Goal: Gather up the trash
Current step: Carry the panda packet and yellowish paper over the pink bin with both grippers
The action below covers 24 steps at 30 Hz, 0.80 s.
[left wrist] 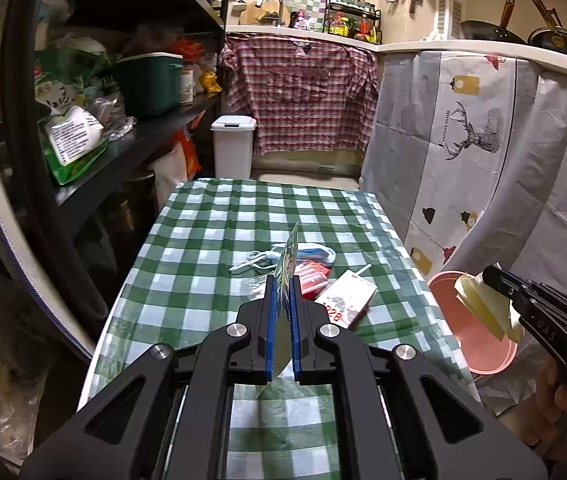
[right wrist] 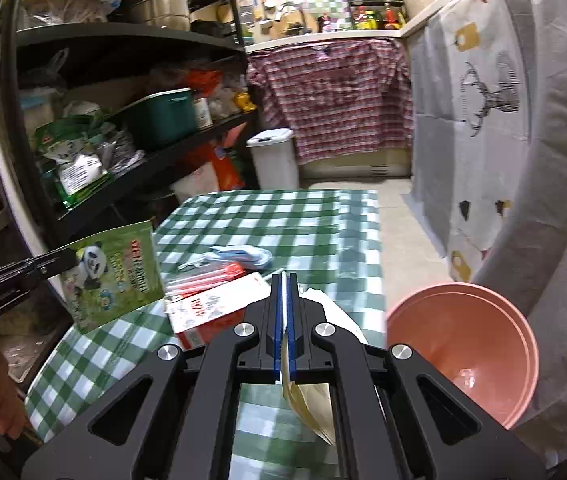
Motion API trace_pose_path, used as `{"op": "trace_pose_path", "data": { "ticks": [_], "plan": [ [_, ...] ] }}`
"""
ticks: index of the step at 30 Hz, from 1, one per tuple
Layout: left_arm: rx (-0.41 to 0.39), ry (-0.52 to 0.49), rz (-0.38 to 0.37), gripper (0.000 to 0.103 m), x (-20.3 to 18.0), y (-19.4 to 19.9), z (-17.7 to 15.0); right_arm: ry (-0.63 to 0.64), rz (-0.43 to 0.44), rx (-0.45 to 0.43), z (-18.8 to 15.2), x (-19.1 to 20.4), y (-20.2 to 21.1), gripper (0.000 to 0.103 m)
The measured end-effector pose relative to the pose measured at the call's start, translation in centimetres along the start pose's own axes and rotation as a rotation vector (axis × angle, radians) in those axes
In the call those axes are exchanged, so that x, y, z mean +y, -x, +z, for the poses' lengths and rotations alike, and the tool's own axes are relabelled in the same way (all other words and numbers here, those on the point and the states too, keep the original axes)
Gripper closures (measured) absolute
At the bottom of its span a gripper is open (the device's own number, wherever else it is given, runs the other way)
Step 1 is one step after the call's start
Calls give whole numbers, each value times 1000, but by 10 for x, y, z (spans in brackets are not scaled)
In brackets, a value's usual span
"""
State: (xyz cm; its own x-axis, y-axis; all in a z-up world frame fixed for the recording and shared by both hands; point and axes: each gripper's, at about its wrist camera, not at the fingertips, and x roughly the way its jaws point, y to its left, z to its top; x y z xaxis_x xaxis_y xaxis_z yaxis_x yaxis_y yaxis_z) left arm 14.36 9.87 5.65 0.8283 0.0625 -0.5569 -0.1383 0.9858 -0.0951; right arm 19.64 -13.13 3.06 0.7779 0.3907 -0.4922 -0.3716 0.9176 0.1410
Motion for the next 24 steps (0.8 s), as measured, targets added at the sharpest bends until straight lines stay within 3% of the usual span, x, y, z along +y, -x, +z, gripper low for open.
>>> {"op": "trace_pose_path", "data": {
  "ticks": [24],
  "plan": [
    [-7, -55, -67, 97, -68, -8, 14, -79, -172, -65, 11, -68, 23, 100]
  ]
}}
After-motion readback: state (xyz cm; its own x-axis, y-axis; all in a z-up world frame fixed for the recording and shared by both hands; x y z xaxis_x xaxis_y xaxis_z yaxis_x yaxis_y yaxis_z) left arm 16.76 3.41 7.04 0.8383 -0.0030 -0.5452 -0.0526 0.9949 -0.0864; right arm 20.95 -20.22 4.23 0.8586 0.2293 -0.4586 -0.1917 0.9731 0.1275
